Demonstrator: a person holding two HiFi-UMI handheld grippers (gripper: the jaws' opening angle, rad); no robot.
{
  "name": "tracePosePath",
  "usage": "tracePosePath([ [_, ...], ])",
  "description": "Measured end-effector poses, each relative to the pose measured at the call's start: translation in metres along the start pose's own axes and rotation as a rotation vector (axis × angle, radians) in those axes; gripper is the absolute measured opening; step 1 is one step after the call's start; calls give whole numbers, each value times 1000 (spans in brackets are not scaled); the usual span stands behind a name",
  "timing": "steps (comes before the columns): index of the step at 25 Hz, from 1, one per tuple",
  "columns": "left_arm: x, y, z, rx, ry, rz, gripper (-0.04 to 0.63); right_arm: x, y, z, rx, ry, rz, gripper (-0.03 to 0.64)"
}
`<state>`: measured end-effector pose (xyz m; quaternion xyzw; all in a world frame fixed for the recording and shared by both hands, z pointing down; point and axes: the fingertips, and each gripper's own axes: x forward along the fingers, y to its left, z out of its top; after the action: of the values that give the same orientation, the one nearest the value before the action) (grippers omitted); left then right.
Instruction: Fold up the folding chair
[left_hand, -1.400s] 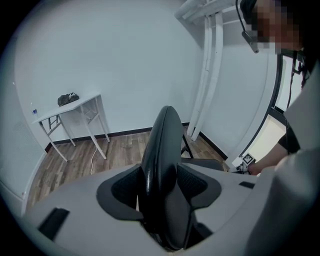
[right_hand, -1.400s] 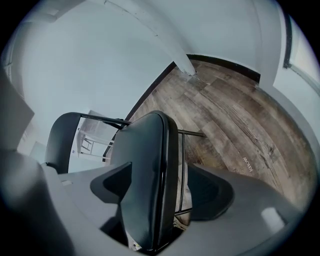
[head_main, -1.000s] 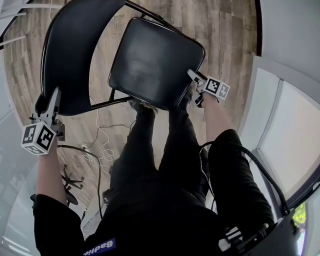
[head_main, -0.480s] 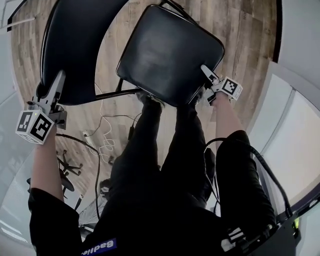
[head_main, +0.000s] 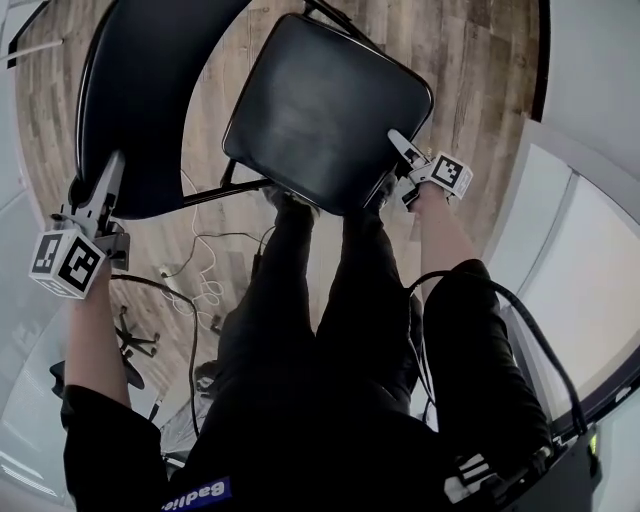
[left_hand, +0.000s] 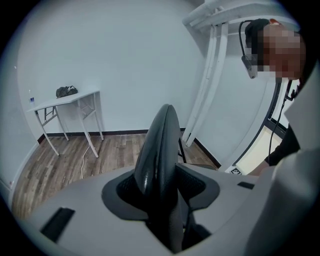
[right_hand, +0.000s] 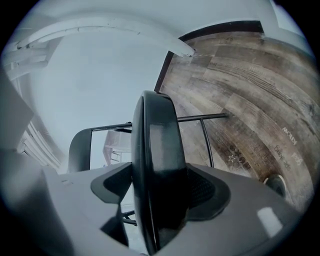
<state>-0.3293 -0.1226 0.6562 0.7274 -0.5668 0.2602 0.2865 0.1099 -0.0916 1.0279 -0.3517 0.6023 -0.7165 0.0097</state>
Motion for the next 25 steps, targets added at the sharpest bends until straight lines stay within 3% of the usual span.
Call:
tracePosePath([
  [14, -52, -56, 28, 58, -18, -27, 141, -27, 85, -21, -23, 4, -2, 304],
  [25, -72, -89, 38, 100, -1, -1, 121, -36, 130, -22, -53, -45, -31, 284],
])
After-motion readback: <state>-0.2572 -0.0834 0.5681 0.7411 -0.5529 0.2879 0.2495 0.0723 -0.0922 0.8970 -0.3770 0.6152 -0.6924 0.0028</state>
